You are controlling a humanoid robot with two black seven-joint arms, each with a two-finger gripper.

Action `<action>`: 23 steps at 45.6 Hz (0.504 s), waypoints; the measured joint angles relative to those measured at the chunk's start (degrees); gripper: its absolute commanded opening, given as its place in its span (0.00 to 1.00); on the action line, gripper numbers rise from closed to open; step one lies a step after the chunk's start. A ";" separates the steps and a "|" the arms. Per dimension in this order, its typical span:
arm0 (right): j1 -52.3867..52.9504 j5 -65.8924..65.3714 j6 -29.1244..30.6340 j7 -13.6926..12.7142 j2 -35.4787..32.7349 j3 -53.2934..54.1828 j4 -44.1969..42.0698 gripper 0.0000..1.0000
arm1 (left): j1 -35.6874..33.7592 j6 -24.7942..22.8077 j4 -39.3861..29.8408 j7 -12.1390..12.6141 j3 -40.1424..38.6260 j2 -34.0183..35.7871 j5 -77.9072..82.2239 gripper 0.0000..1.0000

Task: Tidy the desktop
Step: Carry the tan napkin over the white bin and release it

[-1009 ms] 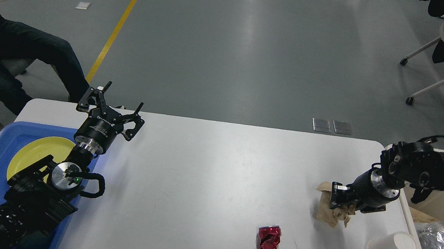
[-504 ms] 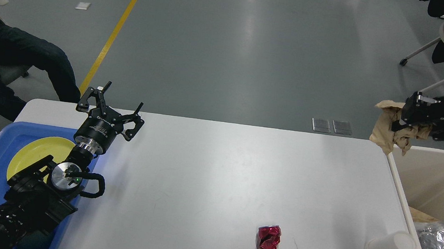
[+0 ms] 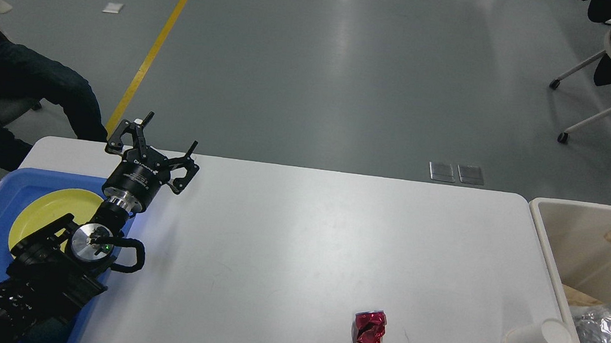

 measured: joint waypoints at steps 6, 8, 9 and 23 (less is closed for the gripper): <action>-7.32 0.55 -4.48 0.10 2.64 1.06 -5.33 0.98 | 0.00 0.00 0.00 0.00 0.00 0.04 0.00 0.96; -9.26 0.63 -4.85 0.15 3.88 1.17 -7.50 0.98 | 0.00 0.00 0.00 0.00 0.00 0.03 0.00 0.96; -10.09 0.64 -4.94 0.15 4.41 1.19 -8.28 0.98 | 0.00 0.00 0.00 0.00 0.00 0.03 0.00 0.96; -15.56 0.67 -4.83 0.08 6.65 0.40 -10.63 0.99 | 0.00 0.00 0.00 0.00 0.00 0.05 0.00 0.96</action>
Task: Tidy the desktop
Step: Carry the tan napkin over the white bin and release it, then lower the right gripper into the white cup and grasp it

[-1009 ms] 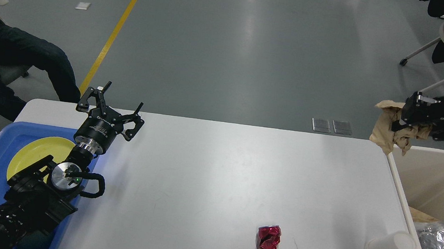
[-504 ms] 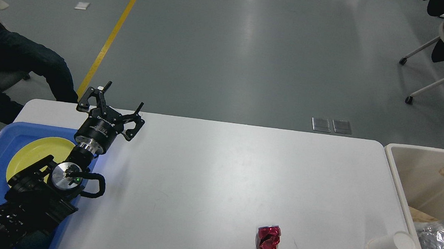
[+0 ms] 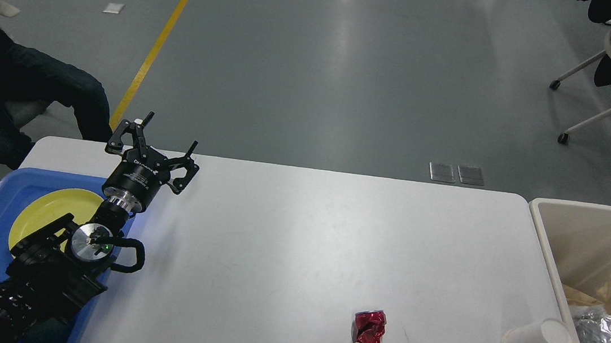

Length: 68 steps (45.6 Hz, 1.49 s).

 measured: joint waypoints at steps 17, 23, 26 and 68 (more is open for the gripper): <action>3.41 -0.35 2.75 -0.01 -0.22 -0.61 1.36 1.00 | 0.00 0.00 0.00 0.00 0.00 0.00 0.00 0.96; 12.41 -0.67 7.06 -0.05 0.08 -6.36 3.69 1.00 | 0.00 0.00 0.00 0.00 0.00 0.04 0.00 0.96; 18.52 -0.72 8.64 -0.06 0.35 -11.35 7.47 1.00 | 0.00 0.00 0.00 0.00 0.00 0.04 0.00 0.96; 55.92 -0.56 44.11 -0.11 6.00 -26.21 36.61 1.00 | 0.00 0.00 0.00 0.00 0.00 -0.01 0.00 0.96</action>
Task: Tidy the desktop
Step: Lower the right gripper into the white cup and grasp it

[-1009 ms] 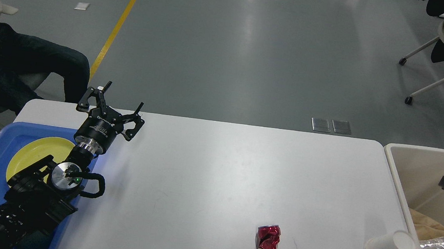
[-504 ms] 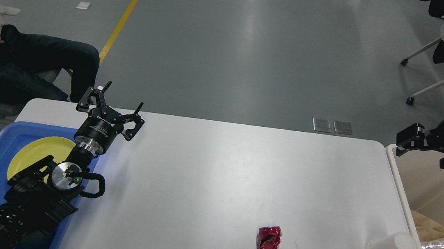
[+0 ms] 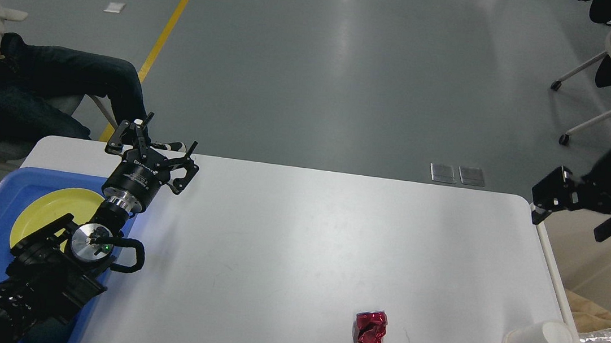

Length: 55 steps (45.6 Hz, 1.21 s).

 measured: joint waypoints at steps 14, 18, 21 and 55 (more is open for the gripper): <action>-12.86 0.57 0.00 0.00 -2.18 3.35 -0.18 1.00 | 0.00 0.00 0.00 0.00 0.00 0.03 0.00 0.96; -15.74 0.58 -1.47 -0.01 -1.92 3.73 -0.18 1.00 | 0.00 0.00 0.00 0.00 0.00 0.04 0.00 0.96; -17.38 0.58 -3.17 -0.05 -1.54 3.81 -0.24 1.00 | 0.00 0.00 0.00 0.00 0.00 -0.02 0.00 0.96; -26.55 0.49 -11.40 -0.07 0.79 4.44 -5.09 1.00 | 0.00 0.00 0.00 0.00 0.00 0.03 0.00 0.96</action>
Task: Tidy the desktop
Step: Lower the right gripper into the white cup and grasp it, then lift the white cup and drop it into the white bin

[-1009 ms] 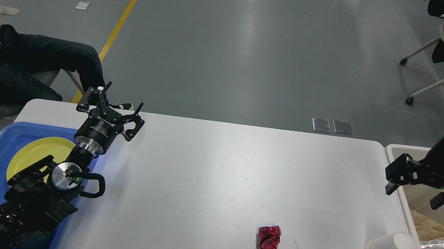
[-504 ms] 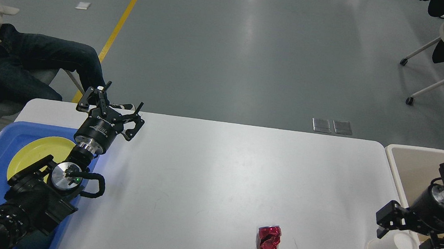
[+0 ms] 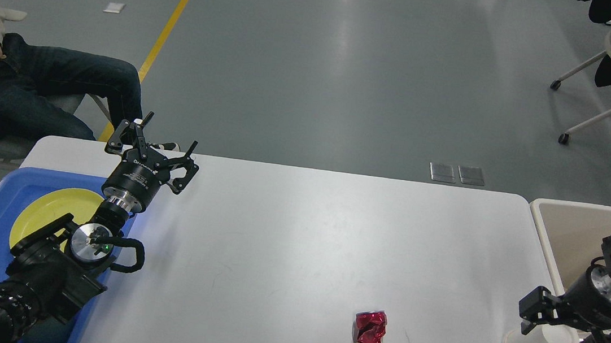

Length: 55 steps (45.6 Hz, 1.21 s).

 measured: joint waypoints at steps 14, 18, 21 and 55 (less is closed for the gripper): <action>-2.05 0.07 -3.98 0.00 0.55 1.55 -0.28 0.82 | 0.00 0.00 0.00 0.00 0.00 0.06 0.00 0.96; -2.72 0.07 -5.04 0.00 0.58 1.58 -0.28 0.68 | 0.00 0.00 0.00 0.00 0.00 0.05 0.00 0.96; -3.24 0.07 -5.84 0.00 0.61 1.59 -0.28 0.67 | 0.00 0.00 0.00 0.00 0.00 0.04 0.00 0.96; 5.04 -0.34 -6.20 0.55 -0.94 1.52 1.67 0.00 | 0.00 0.00 0.00 0.00 0.00 -0.06 0.00 0.96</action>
